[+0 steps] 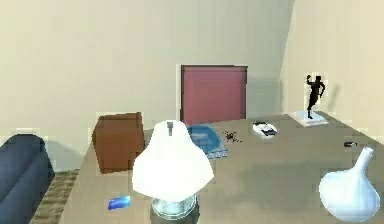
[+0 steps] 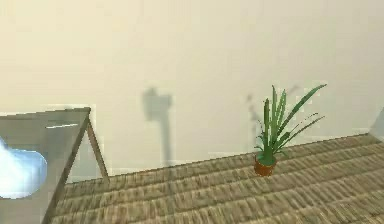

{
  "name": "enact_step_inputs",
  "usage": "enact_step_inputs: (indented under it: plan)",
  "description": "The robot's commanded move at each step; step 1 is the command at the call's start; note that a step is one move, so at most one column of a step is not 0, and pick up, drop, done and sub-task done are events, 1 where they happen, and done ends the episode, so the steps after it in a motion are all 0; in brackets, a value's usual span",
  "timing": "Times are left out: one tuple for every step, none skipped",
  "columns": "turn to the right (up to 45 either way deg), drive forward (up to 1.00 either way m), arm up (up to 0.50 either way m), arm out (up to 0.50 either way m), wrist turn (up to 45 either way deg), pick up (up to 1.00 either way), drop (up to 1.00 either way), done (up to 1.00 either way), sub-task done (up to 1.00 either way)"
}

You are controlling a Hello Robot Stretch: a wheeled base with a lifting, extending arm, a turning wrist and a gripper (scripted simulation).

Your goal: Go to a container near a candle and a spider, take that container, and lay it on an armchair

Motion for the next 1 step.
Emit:
enact_step_inputs:
  plan:
    - [-42.0, 0.0, 0.0, 0.0, 0.0, 0.0, 0.0, 0.0, 0.0]
